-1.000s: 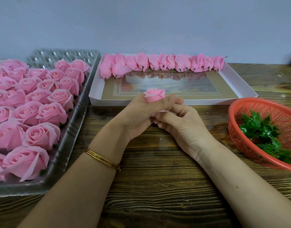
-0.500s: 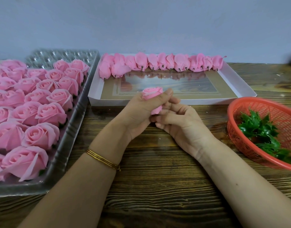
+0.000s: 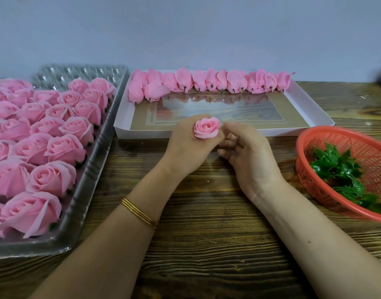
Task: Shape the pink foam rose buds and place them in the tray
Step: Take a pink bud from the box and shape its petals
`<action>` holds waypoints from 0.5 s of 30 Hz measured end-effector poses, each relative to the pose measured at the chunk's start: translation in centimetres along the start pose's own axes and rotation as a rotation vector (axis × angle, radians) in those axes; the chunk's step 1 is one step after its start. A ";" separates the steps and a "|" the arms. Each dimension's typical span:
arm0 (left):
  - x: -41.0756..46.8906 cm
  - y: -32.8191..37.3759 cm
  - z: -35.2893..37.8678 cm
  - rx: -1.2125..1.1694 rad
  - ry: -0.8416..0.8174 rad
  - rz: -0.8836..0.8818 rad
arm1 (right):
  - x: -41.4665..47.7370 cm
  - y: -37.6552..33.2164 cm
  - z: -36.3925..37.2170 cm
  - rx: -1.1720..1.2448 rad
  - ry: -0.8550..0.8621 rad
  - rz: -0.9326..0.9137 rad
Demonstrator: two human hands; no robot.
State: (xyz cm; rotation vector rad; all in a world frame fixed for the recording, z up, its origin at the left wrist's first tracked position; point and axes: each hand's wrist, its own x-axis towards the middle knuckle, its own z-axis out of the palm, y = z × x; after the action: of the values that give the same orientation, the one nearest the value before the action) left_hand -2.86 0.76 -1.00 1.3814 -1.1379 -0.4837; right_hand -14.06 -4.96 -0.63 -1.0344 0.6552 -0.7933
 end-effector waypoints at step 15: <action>0.1 -1.2 0.4 0.110 -0.047 0.063 | 0.1 0.8 -0.2 -0.084 -0.007 -0.047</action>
State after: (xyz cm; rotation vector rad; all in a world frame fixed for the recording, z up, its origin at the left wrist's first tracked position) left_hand -2.76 0.23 -2.12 1.4311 -1.2585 -0.4158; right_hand -13.92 -4.89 -1.44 -1.1324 0.6645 -0.8080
